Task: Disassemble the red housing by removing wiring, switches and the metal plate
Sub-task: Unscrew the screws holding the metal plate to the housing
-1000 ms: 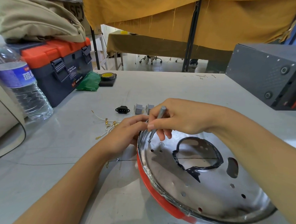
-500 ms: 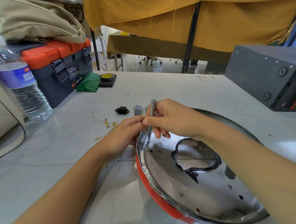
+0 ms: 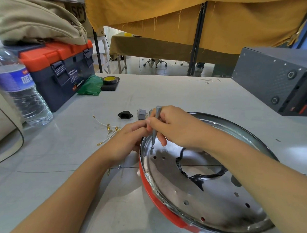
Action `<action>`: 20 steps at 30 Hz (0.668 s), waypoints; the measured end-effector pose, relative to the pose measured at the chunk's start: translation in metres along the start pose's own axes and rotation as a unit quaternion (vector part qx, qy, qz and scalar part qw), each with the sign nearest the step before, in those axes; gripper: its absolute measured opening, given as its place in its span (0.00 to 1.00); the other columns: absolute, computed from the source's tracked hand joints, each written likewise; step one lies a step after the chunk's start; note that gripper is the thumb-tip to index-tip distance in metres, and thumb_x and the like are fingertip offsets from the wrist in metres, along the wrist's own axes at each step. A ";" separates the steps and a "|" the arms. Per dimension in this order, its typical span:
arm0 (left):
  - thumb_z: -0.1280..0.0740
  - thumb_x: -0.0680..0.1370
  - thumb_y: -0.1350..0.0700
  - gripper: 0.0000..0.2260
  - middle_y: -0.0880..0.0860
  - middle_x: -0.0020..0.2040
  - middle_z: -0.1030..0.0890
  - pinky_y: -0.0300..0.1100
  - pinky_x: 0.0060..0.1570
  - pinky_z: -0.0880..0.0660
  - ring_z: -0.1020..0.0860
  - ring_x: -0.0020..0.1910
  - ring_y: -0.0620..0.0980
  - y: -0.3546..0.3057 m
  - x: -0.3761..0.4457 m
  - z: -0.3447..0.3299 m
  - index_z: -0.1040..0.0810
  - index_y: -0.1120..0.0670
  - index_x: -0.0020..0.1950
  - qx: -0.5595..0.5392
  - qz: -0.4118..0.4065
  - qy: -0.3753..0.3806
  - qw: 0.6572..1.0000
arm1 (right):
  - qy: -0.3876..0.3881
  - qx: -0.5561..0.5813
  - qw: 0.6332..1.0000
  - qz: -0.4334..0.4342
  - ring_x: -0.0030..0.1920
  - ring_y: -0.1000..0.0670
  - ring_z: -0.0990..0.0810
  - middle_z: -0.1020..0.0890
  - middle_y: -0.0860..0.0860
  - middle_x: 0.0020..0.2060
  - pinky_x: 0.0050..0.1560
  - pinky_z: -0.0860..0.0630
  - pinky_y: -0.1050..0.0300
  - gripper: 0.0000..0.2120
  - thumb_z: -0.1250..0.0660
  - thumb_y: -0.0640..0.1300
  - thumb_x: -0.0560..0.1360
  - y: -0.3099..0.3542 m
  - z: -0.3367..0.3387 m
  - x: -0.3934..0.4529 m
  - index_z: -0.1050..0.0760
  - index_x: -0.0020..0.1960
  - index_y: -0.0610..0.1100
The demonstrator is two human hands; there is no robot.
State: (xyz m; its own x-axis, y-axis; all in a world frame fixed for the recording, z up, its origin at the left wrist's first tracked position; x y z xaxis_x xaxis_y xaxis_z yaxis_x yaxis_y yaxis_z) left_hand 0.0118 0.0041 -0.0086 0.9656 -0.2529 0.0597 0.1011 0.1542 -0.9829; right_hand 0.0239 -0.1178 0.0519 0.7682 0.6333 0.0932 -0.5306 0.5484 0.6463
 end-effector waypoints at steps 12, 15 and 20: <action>0.43 0.80 0.59 0.11 0.67 0.52 0.22 0.45 0.44 0.29 0.24 0.43 0.54 -0.005 -0.003 0.001 0.22 0.57 0.52 0.046 0.006 -0.021 0.999 | 0.070 0.001 0.997 0.019 0.29 0.50 0.27 0.21 0.47 0.28 0.34 0.27 0.58 0.14 0.42 0.47 0.81 -0.003 0.011 -0.003 0.26 0.44 0.39; 0.44 0.80 0.60 0.12 0.66 0.52 0.22 0.48 0.46 0.28 0.23 0.45 0.55 -0.003 -0.004 0.001 0.22 0.56 0.55 0.042 0.013 -0.027 0.999 | 0.071 0.041 0.996 0.030 0.27 0.56 0.27 0.21 0.52 0.27 0.31 0.29 0.65 0.09 0.40 0.43 0.81 -0.004 0.013 -0.004 0.27 0.43 0.43; 0.43 0.80 0.60 0.11 0.62 0.49 0.19 0.45 0.45 0.26 0.22 0.44 0.53 -0.002 -0.004 0.001 0.21 0.54 0.55 0.038 0.018 -0.020 0.999 | 0.081 0.083 0.992 0.039 0.30 0.54 0.25 0.20 0.51 0.29 0.34 0.27 0.66 0.07 0.38 0.43 0.80 -0.009 0.016 -0.007 0.25 0.43 0.44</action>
State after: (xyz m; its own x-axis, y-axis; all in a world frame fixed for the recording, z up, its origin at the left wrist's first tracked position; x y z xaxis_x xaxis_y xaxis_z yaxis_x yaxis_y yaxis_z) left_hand 0.0083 0.0052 -0.0063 0.9777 -0.2073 0.0326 0.0823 0.2360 -0.9683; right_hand 0.0291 -0.1360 0.0579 0.6515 0.7579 0.0335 -0.5102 0.4050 0.7587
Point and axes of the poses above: each hand's wrist, its own x-axis towards the middle knuckle, its own z-axis out of the back of the hand, y = z × x, the point moved 4 cm from there along x, towards the middle knuckle
